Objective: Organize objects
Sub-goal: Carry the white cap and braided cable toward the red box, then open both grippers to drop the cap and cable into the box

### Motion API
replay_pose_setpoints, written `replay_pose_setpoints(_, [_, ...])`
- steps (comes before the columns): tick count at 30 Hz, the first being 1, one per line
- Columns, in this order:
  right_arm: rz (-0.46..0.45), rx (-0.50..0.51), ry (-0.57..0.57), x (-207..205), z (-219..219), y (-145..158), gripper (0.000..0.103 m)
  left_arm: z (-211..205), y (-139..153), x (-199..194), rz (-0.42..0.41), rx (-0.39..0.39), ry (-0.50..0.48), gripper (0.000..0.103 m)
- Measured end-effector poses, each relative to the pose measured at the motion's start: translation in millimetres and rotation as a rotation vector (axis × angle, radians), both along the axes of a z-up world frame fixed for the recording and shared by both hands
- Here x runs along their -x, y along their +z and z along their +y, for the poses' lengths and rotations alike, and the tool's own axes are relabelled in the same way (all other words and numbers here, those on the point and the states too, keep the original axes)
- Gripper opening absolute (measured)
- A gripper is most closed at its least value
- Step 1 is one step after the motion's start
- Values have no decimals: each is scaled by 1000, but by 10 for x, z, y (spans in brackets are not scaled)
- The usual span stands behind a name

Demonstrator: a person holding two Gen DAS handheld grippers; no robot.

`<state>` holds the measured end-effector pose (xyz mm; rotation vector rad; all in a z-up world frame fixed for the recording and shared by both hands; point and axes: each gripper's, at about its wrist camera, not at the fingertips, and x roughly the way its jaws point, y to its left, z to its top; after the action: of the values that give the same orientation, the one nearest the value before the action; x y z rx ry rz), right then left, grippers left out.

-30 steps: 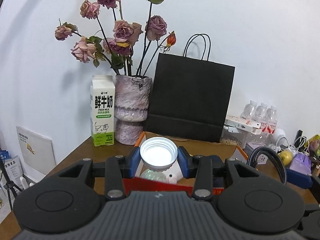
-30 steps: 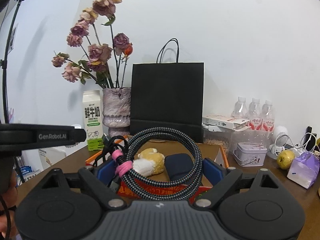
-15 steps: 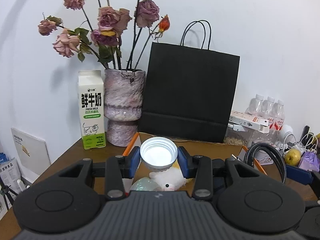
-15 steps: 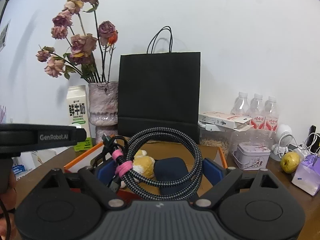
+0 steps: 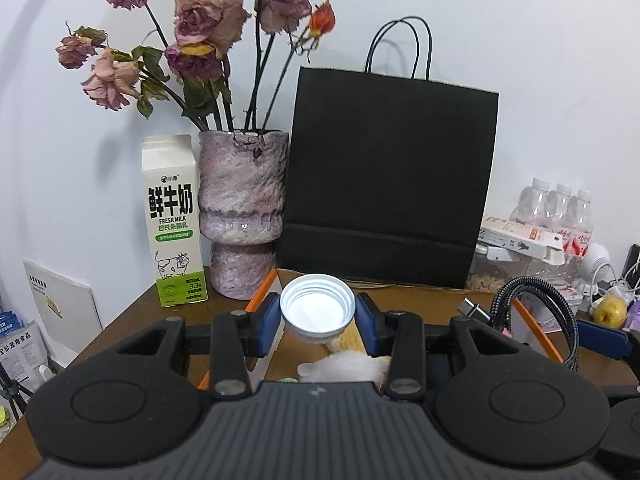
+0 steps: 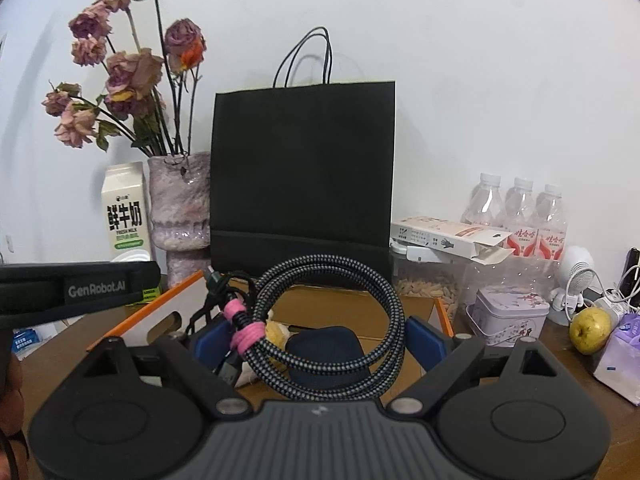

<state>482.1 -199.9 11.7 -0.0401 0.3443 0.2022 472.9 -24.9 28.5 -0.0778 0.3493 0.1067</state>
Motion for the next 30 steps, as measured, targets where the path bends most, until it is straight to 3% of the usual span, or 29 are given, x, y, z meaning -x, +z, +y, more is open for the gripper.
replay_pose_setpoints(20, [60,8,-23,-507,-10,-225,91,-46,-248,-454,53,-23,38,42])
replay_pose_setpoints(21, [67,4,-20,-521,-16,-232,93,-41,-249,-455,54,-20,43,45])
replay_pose_setpoints(23, [95,-9,-14,-561,-33,-251,94,-36,-241,-448,51,-16,48,71])
replay_pose_setpoints(24, [100,-12,-19,-573,-37,-260,99,-37,-235,-442,44,-16,57,99])
replay_pose_setpoints(25, [98,-9,-30,-573,-39,-266,101,-37,-227,-431,30,-21,69,103])
replay_pose_setpoints(30, [84,-21,-45,-558,-73,-236,103,-25,-213,-439,34,-21,76,103])
